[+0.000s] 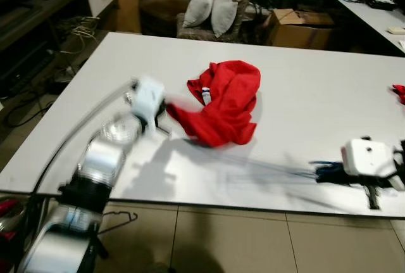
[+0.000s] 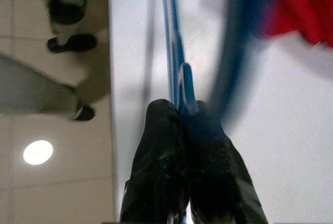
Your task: Hang hanger
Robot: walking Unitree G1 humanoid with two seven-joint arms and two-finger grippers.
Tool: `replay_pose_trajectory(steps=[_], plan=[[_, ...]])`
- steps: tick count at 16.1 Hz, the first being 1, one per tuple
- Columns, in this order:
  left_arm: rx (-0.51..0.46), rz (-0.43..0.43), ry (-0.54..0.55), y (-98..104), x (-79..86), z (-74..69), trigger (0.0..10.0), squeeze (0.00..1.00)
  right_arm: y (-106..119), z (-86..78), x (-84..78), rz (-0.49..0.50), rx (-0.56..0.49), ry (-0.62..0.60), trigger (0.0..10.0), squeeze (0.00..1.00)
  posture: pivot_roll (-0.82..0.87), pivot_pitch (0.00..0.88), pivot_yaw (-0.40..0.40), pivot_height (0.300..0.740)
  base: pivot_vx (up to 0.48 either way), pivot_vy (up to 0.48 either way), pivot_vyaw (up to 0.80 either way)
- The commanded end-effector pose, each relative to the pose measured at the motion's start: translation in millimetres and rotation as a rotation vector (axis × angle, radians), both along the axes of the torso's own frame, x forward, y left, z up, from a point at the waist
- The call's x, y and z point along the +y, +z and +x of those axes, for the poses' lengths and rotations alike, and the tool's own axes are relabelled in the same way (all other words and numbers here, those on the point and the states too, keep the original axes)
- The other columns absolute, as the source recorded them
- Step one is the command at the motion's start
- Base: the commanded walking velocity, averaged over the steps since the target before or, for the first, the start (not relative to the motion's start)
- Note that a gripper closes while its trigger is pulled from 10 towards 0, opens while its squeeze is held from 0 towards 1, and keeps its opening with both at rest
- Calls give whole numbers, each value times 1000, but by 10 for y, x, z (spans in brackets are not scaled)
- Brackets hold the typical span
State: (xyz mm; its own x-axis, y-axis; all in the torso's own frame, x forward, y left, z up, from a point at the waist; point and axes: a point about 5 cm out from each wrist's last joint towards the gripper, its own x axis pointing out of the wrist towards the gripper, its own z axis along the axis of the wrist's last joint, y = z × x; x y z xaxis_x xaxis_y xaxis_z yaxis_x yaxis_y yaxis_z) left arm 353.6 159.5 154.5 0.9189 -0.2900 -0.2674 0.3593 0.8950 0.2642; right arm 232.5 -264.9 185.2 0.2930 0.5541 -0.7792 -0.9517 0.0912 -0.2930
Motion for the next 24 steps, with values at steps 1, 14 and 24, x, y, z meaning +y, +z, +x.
replay_pose_trajectory(steps=[1, 14, 24], plan=[[20, 35, 9, -80, 35, 20, 10000, 0, 68, -22, -77, -19, 3, -33, 10000, 0, -37, 0, -15, 740, 0, 0, 0], [235, -47, -618, 0, 35, -840, 10000, 831, 426, -297, -314, 361, -155, -409, 10000, 0, -21, 0, -15, 740, 0, 0, 0], [-57, -260, -682, 699, -116, -657, 10000, 1000, 291, -8, -16, 433, -390, -539, 10000, 0, -31, 0, 8, 740, 0, 0, 0]])
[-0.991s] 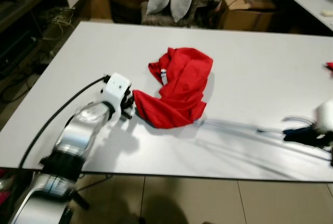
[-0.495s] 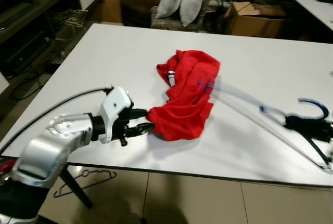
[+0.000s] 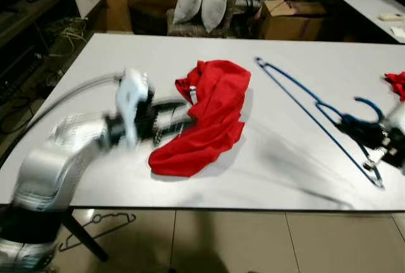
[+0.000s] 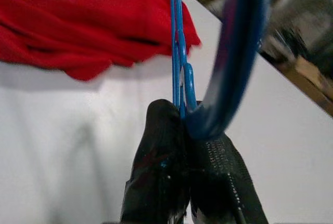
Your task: Hang hanger
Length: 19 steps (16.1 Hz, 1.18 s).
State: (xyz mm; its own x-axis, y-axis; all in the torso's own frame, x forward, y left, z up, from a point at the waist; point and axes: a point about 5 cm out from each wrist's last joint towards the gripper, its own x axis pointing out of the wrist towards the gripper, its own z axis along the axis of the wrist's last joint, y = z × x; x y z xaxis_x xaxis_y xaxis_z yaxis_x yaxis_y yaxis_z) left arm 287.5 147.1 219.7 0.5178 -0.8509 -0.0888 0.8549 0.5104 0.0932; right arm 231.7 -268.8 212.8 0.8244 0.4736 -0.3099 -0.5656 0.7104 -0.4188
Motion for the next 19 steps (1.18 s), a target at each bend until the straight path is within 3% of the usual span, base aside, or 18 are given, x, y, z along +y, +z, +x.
replay_pose_trajectory(steps=[1, 2, 3, 5, 8, 11, 14, 18, 19], plan=[[-50, -5, 43, 34, -70, 62, 10000, 1000, 29, 42, 64, -6, -21, 20, 10000, 0, -33, 0, 10, 740, 0, 0, 0], [-66, -1, 76, 18, -98, 94, 10000, 1000, 34, 61, 80, 3, -29, 12, 10000, 0, -35, 0, 11, 740, 0, 0, 0], [-68, -16, 201, -108, -158, 170, 10000, 0, -6, 98, 184, 32, -44, -16, 10000, 0, -43, 0, 17, 740, 0, 0, 0], [-76, -70, 369, -301, -171, 165, 10000, 0, -126, 113, 385, 137, -95, -116, 10000, 0, -42, 0, 2, 740, 0, 0, 0], [-18, -56, 401, -499, -186, -3, 10000, 0, -281, -48, 564, 186, -65, -125, 10000, 0, -40, 0, -10, 740, 0, -290, 0], [-4, -63, 479, -613, -151, -11, 10000, 0, -296, -73, 601, 204, -59, -147, 10000, 0, -51, 0, -7, 740, 0, -424, 0], [-4, -61, 482, -631, -185, 3, 10000, 0, -303, -69, 641, 190, -57, -134, 10000, 0, -53, 0, -4, 740, 0, -366, 0], [-37, -62, 437, -538, -203, 80, 10000, 0, -267, -61, 646, 171, -44, -78, 10000, 0, -54, 0, 1, 740, 0, 0, 0], [-37, -87, 362, -455, -225, 121, 10000, 235, -241, -67, 666, 161, -28, -8, 10000, 0, -58, 0, 11, 740, 0, 0, 0]])
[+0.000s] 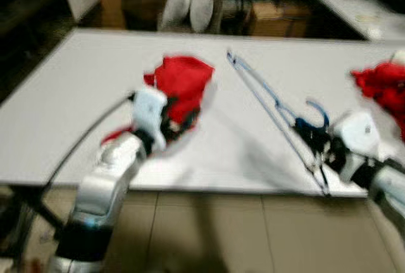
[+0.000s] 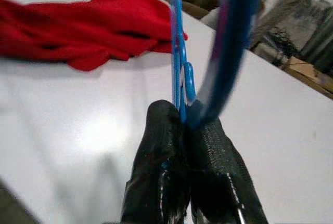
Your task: Hang hanger
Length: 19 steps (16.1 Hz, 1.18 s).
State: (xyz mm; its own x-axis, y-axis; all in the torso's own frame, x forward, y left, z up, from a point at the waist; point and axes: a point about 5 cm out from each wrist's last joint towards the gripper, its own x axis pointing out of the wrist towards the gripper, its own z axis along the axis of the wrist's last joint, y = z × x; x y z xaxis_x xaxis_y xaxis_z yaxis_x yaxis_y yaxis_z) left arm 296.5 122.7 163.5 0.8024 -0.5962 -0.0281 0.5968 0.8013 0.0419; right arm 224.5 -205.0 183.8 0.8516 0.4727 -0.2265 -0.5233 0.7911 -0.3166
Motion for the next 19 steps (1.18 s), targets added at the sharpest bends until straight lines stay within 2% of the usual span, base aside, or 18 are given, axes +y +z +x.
replay_pose_trajectory(steps=[1, 4, 5, 6, 8, 9, 12, 13, 14, 19], plan=[[-40, -6, -62, 144, 6, 43, 10000, 1000, 56, 4, 31, 11, -4, 64, 10000, 0, -59, 0, 13, 740, 0, 0, 0], [-132, 25, -266, 456, -91, 111, 10000, 1000, 145, 25, -2, -26, 35, 201, 10000, 0, -66, 0, 23, 740, 0, 0, 0], [-144, 27, -303, 506, -110, 108, 10000, 1000, 159, 24, -10, -26, 46, 220, 10000, 0, -66, 0, 23, 740, 0, 0, 0], [-152, 31, -414, 601, -168, 80, 10000, 1000, 178, 30, -30, -76, 67, 280, 10000, 0, -67, 0, 26, 740, 0, 0, 0], [-153, 62, -526, 675, -231, 40, 10000, 1000, 204, 55, -54, -136, 85, 334, 10000, 0, -70, 0, 30, 740, 0, 0, 0], [-164, 101, -598, 709, -288, 16, 10000, 1000, 245, 92, -65, -198, 90, 379, 10000, 0, -68, 0, 31, 740, 0, 0, 0], [-182, 137, -650, 731, -392, 26, 10000, 984, 330, 155, -39, -280, 79, 446, 10000, 0, -62, 0, 30, 740, 0, 0, 0], [-203, 177, -690, 735, -460, 31, 10000, 55, 381, 193, -10, -330, 73, 495, 10000, 0, -60, 0, 31, 740, 0, 0, 0], [-196, 210, -729, 719, -490, 32, 10000, 0, 432, 239, 10, -367, 63, 529, 10000, 0, -60, 0, 31, 740, 0, 0, 0], [-141, 244, -780, 559, -576, 40, 10000, 0, 620, 424, 171, -459, -8, 641, 10000, 0, -55, 0, 31, 740, 0, 0, 0]])
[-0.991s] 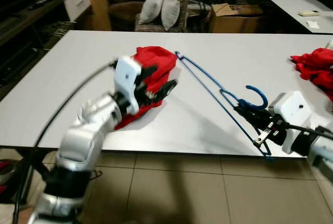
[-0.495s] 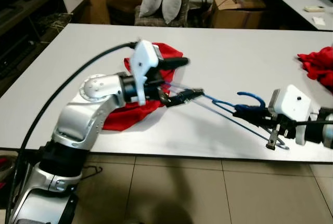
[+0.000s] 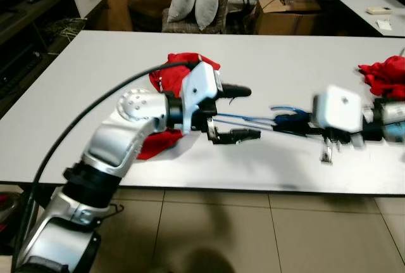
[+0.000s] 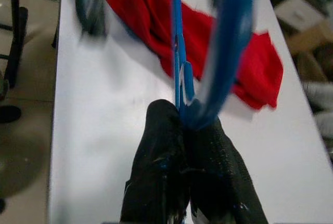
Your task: Hang hanger
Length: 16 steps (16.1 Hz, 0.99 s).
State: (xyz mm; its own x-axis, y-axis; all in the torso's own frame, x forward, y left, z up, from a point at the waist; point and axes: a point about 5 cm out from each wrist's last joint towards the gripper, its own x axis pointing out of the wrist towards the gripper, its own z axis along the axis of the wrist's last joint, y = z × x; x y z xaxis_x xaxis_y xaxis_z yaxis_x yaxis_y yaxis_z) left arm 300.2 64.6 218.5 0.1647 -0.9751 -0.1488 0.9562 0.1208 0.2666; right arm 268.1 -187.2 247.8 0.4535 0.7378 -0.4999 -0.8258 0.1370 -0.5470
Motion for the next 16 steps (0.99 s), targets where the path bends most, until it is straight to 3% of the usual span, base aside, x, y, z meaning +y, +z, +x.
replay_pose_trajectory(steps=[1, 2, 3, 8, 11, 16], plan=[[-10, 38, 4, -38, -14, 16, 4980, 0, 2, 20, 39, -23, -3, 33, 10000, 0, -55, 0, 31, 740, 0, 0, 0], [-10, 38, 4, -38, -14, 16, 4980, 0, 2, 20, 39, -23, -3, 33, 10000, 0, -55, 0, 31, 740, 0, 0, 0], [-27, 70, 32, -76, -11, 55, 0, 0, 23, 48, 91, -30, -11, 63, 10000, 0, -51, 0, 31, 740, 0, 0, 0], [-92, 82, 129, -27, 54, 180, 0, 0, 65, 98, 192, -44, -30, 119, 10000, 0, -41, 0, 31, 740, 0, 0, 0], [-154, 167, 174, -48, 115, 234, 0, 0, 71, 125, 197, -57, -35, 127, 10000, 0, -41, 0, 33, 740, 0, 0, 0], [-173, 138, 227, -10, 135, 292, 0, 0, 100, 167, 196, -54, -52, 123, 10000, 0, -39, 0, 32, 740, 0, 0, 0]])
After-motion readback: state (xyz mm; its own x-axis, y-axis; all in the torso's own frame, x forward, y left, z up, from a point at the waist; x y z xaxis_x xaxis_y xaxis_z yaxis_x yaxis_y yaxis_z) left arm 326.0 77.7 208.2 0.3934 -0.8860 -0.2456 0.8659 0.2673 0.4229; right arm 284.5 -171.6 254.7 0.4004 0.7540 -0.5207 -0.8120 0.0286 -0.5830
